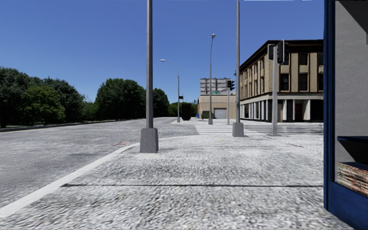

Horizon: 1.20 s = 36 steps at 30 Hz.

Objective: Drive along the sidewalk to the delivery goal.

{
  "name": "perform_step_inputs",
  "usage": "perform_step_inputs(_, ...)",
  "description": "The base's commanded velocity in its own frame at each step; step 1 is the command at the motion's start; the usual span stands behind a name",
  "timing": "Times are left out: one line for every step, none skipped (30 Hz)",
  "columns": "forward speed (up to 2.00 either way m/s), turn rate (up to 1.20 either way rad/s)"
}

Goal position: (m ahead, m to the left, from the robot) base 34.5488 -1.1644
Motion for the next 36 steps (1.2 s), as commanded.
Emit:
perform_step_inputs(2.00, -0.28)
perform_step_inputs(2.00, -0.29)
perform_step_inputs(2.00, -0.30)
perform_step_inputs(2.00, -0.30)
perform_step_inputs(2.00, -0.30)
perform_step_inputs(2.00, -0.30)
perform_step_inputs(2.00, -0.30)
perform_step_inputs(2.00, -0.30)
perform_step_inputs(2.00, -0.30)
perform_step_inputs(2.00, -0.30)
perform_step_inputs(2.00, -0.30)
perform_step_inputs(2.00, -0.30)
perform_step_inputs(2.00, -0.30)
perform_step_inputs(2.00, -0.30)
perform_step_inputs(2.00, -0.30)
perform_step_inputs(2.00, -0.30)
perform_step_inputs(2.00, -0.30)
perform_step_inputs(2.00, -0.30)
perform_step_inputs(2.00, -0.30)
perform_step_inputs(2.00, -0.30)
perform_step_inputs(2.00, -0.30)
perform_step_inputs(2.00, -0.30)
perform_step_inputs(2.00, -0.30)
perform_step_inputs(2.00, -0.30)
perform_step_inputs(2.00, -0.30)
perform_step_inputs(2.00, -0.30)
perform_step_inputs(2.00, -0.30)
perform_step_inputs(2.00, -0.29)
perform_step_inputs(2.00, -0.29)
perform_step_inputs(2.00, -0.29)
perform_step_inputs(2.00, -0.28)
perform_step_inputs(2.00, -0.28)
perform_step_inputs(2.00, -0.28)
perform_step_inputs(2.00, -0.28)
perform_step_inputs(2.00, -0.28)
perform_step_inputs(2.00, -0.28)
